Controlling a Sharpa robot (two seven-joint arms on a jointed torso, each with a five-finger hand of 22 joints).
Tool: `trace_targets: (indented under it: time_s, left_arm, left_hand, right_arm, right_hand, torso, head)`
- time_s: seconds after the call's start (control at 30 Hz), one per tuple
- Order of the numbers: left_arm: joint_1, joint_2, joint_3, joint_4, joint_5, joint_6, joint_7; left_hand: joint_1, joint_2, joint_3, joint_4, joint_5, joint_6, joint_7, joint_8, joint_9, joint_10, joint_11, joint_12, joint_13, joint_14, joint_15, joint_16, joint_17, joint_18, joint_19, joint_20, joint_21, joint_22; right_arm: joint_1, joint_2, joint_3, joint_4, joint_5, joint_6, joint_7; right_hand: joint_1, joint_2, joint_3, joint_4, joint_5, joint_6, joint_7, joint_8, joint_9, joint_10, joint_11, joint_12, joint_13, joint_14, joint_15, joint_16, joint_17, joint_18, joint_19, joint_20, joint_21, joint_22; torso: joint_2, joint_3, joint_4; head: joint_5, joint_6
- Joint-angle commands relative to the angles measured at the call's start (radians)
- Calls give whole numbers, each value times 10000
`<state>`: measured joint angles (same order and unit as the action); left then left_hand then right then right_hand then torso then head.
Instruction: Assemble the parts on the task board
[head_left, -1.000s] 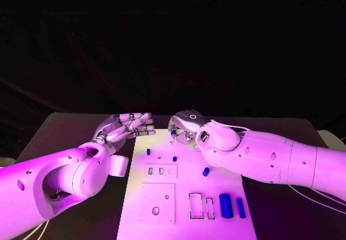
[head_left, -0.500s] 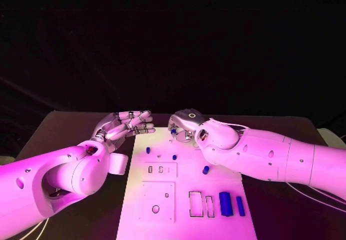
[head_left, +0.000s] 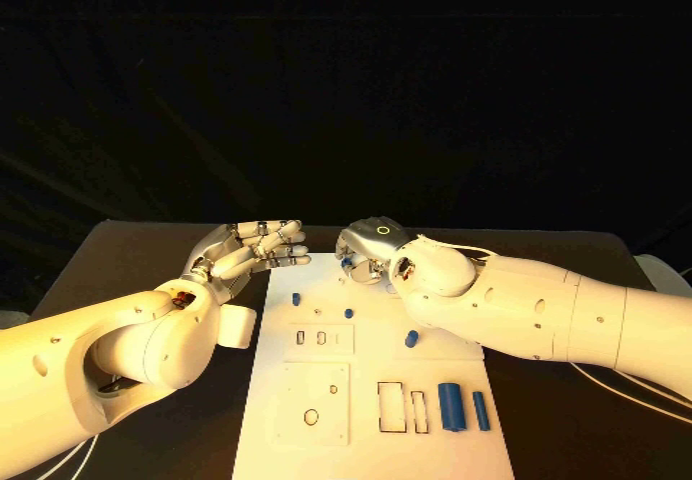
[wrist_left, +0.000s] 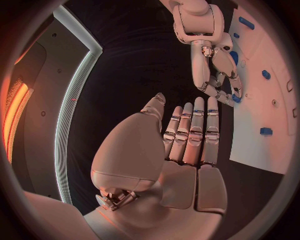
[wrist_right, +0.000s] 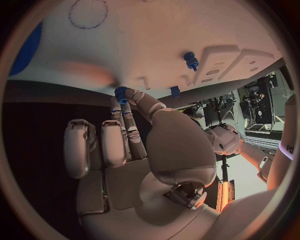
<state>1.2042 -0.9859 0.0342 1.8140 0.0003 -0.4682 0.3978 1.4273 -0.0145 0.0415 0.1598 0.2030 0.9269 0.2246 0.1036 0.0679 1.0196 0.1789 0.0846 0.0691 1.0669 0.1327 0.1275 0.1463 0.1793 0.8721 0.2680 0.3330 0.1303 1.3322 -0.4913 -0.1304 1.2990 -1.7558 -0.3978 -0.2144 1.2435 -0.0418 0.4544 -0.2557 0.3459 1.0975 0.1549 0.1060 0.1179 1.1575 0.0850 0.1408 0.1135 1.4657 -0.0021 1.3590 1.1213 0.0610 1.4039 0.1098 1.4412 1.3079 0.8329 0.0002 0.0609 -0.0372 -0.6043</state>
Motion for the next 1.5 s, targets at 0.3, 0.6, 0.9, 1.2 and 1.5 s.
trace_targets:
  time_s: [0.3,0.6,0.9,1.2,1.5]
  left_arm:
    - [36,51,8,-31,-5,199,21]
    - [43,25,8,-87,-1,196,20]
    - [46,3,7,-288,7,247,18]
    - [44,28,4,-573,9,357,0]
    - [41,112,3,-653,10,431,-54]
  left_hand:
    - [6,69,7,-73,6,-27,37,-49,-7,-88,7,-63,-12,-76,46,-94,12,31,-71,7,-60,-15]
    - [6,69,7,-73,6,-27,37,-49,-7,-88,7,-63,-12,-76,46,-94,12,31,-71,7,-60,-15]
    - [9,80,10,-78,8,-33,39,-60,-7,-99,12,-75,-12,-92,54,-118,13,30,-86,13,-68,-21]
    - [44,95,28,-106,12,-34,34,-71,-4,-104,11,-87,-10,-103,57,-145,17,32,-101,19,-74,-29]
    - [119,149,82,-160,20,-20,30,-85,2,-97,8,-98,-4,-116,60,-193,27,35,-122,29,-82,-40]
  right_arm:
    - [-9,3,-3,-107,-28,140,152]
    - [0,-380,3,330,-3,-277,86]
    - [77,-1971,205,1843,1013,-309,-201]
    - [116,-3541,302,2882,2656,783,-683]
    - [120,-3832,305,2509,3305,1210,-969]
  right_hand:
    - [-356,-505,-202,416,-732,-544,68,-374,-86,-910,216,-488,-111,5,229,-543,-948,167,-680,164,-634,-766]
    - [-327,-495,-233,508,-613,-463,74,-343,-58,-842,208,-433,-133,40,224,-501,-857,148,-598,172,-610,-679]
    - [-413,-739,-547,821,-609,-264,-106,-259,28,1064,-215,686,315,235,-65,-137,-232,-19,-18,-17,-190,98]
    - [-439,-1083,-2320,1801,-220,-828,-237,409,418,1940,-438,10416,9886,614,-262,1065,2014,-260,665,-306,406,1149]
    - [-112,-1021,-2962,2533,-124,-1809,-88,1389,918,2479,-202,12864,12599,897,-48,1847,3761,-354,948,-89,662,1621]
  torso:
    - [8,-1,-9]
    - [-10,1,-20]
    - [-118,-12,-103]
    - [-245,2,-265]
    - [-278,26,-301]
  head:
    - [20,7]
    - [6,27]
    - [-45,82]
    - [-46,103]
    - [-125,71]
